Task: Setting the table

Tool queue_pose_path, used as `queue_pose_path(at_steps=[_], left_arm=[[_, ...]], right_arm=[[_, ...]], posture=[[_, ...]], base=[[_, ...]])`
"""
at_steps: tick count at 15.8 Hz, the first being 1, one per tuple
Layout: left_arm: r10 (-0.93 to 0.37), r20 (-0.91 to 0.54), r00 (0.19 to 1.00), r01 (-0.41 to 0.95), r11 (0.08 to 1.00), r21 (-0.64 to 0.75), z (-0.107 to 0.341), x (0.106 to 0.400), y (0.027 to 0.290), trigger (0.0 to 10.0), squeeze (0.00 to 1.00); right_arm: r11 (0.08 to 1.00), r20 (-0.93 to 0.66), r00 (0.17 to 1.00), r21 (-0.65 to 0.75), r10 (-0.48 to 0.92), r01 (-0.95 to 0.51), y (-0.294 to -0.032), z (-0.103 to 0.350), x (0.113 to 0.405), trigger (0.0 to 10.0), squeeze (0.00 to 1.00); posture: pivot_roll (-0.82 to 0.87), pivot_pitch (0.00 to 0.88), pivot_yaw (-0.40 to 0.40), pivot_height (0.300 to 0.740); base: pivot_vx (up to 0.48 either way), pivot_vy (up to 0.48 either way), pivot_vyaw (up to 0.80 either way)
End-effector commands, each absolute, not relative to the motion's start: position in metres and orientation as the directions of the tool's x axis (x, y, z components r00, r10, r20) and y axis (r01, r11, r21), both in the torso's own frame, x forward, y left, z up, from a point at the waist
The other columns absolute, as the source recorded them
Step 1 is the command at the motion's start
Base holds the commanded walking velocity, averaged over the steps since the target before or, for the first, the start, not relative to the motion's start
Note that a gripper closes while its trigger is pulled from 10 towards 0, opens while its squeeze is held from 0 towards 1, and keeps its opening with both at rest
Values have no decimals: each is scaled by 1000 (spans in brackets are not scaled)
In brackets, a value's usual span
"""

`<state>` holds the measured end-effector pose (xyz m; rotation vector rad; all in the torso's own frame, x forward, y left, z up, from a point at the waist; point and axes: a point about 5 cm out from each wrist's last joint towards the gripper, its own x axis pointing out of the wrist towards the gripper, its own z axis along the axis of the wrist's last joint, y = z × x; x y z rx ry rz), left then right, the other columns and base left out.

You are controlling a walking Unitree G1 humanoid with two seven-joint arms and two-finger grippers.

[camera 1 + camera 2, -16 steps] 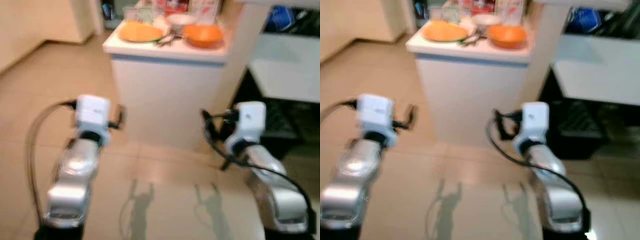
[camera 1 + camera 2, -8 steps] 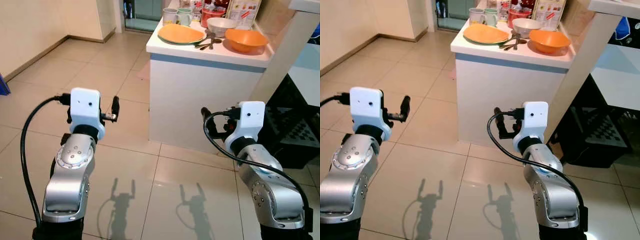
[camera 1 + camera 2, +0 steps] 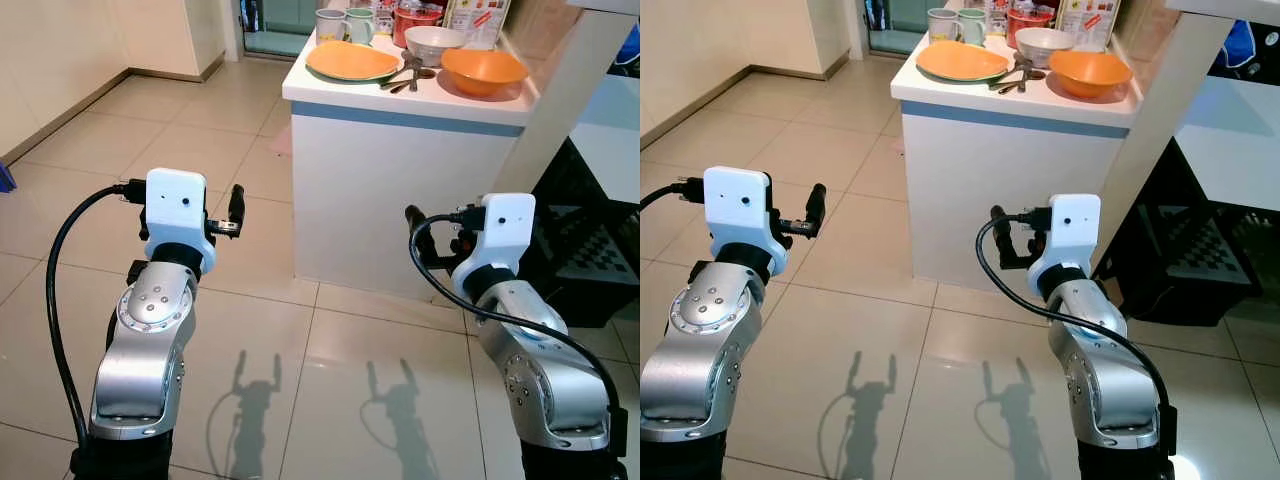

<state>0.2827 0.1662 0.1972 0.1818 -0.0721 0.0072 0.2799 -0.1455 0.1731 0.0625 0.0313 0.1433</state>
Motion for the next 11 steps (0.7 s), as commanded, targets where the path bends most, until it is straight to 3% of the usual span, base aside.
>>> queue_pose_path(at_steps=[1, 3, 7, 11], left_arm=[[6, 96, 995, -24, 982, 185, 202, 283, 165, 10000, 0], [5, 99, 995, -24, 982, 188, 203, 282, 165, 10000, 0], [3, 119, 993, -26, 980, 195, 209, 283, 166, 10000, 0], [-4, 131, 991, -24, 978, 209, 212, 284, 166, 10000, 0]], right_arm=[[988, -19, 988, 49, 150, -149, -146, 177, 282, 10000, 0], [988, -12, 988, 40, 151, -150, -146, 180, 283, 10000, 0], [987, 29, 989, 53, 147, -148, -144, 190, 287, 10000, 0], [988, 33, 990, 72, 135, -137, -146, 191, 287, 10000, 0]], posture=[[36, 0, -31, 740], [43, 0, -36, 740], [43, 0, -35, 740], [39, 0, -25, 740]], base=[[296, 0, 0], [300, 0, 0], [297, 0, 800], [333, 0, 0]])
